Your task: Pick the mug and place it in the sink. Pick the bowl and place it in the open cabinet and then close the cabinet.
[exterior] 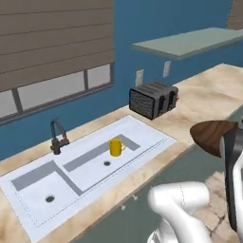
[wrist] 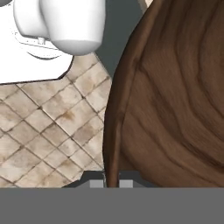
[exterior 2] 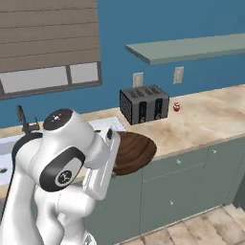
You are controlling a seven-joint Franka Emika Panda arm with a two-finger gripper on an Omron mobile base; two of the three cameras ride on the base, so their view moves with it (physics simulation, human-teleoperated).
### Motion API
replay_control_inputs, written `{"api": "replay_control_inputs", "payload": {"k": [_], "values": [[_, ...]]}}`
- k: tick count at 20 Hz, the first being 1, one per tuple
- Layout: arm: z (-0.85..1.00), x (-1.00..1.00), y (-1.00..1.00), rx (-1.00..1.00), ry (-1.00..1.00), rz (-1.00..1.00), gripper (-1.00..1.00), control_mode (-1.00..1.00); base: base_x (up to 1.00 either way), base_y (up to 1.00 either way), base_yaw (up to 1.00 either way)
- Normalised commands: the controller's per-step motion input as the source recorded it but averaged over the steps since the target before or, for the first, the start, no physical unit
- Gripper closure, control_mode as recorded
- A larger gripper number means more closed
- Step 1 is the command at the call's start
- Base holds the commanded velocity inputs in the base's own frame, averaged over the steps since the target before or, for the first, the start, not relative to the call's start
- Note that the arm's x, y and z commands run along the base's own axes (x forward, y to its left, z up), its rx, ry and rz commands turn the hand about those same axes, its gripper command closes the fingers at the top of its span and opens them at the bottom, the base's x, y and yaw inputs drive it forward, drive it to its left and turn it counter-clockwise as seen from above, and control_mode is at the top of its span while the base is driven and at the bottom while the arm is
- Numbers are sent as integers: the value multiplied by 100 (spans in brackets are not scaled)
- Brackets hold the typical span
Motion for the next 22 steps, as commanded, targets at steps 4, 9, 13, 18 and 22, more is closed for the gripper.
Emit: {"api": "replay_control_inputs", "payload": {"k": [4, 9, 13, 18, 22], "values": [[0, 0, 0, 0, 0, 0, 100, 100, -22, 3, -84], [0, 0, 0, 0, 0, 0, 100, 100, -29, 0, -81], [0, 0, 0, 0, 0, 0, 100, 100, -19, 0, -74], [0, 0, 0, 0, 0, 0, 100, 100, -2, 0, -71], [0, 0, 0, 0, 0, 0, 100, 100, 0, 0, -75]]}}
